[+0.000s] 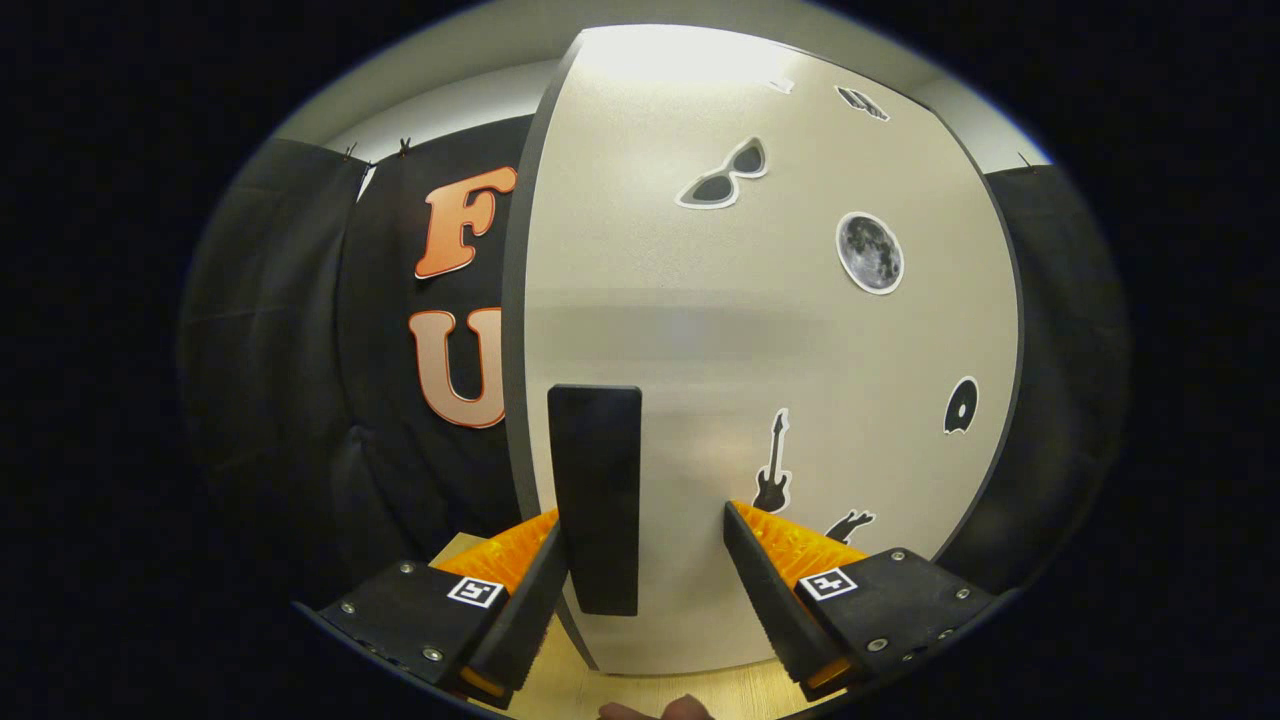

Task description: Open the shoe cabinet door, grab the shoes and put them into the shoe cabinet, then close the shoe cabinet door.

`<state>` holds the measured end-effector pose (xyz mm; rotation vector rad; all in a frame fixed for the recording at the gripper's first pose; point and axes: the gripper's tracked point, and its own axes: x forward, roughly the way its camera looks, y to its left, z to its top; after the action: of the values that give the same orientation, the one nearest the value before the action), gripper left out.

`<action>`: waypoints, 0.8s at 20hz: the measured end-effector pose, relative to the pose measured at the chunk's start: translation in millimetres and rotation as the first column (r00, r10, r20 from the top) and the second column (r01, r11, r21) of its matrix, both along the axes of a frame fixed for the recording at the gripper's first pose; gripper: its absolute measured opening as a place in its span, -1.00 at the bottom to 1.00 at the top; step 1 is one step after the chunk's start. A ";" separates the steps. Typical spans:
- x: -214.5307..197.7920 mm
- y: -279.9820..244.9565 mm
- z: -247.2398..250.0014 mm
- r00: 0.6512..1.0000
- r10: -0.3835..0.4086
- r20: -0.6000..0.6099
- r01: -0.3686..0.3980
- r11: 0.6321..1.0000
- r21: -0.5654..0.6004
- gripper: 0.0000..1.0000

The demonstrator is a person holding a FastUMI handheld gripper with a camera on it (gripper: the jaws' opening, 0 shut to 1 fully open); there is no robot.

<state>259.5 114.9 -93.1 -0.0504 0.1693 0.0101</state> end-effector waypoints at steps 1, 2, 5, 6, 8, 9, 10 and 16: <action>0.4 -1.3 -0.5 1.000 -0.011 0.000 0.011 1.000 -0.006 0.84; -1.1 -1.4 -1.1 1.000 -0.017 -0.004 0.017 1.000 -0.010 0.84; 2.4 -0.1 -0.6 1.000 -0.019 0.021 0.019 1.000 -0.019 0.86; 2.0 -0.3 -1.1 1.000 -0.019 0.016 0.019 1.000 -0.017 0.86; 2.0 -0.4 -2.1 1.000 -0.020 0.015 0.020 1.000 -0.016 0.86; 2.5 -0.9 -1.4 1.000 -0.018 0.023 0.018 1.000 -0.022 0.86; 2.2 -1.0 -1.8 0.999 -0.015 0.038 0.016 0.999 -0.032 0.86; -20.5 -5.6 -6.7 1.000 -0.017 0.019 0.016 1.000 0.014 0.90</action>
<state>239.0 109.3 -99.8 -0.0354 0.1507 -0.0057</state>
